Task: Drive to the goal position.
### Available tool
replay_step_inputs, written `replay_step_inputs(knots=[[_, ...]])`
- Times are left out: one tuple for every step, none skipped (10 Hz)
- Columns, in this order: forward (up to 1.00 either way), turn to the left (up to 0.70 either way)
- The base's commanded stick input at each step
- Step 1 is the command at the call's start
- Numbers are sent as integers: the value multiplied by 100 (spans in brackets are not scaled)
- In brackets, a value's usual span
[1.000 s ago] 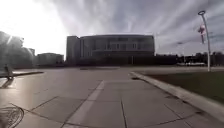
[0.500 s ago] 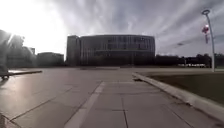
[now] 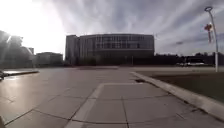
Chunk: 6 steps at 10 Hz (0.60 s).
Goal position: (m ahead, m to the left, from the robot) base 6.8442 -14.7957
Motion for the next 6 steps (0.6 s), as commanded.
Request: replay_step_inputs(knots=[[70,0],[70,0],[70,0],[70,0],[70,0],[70,0]])
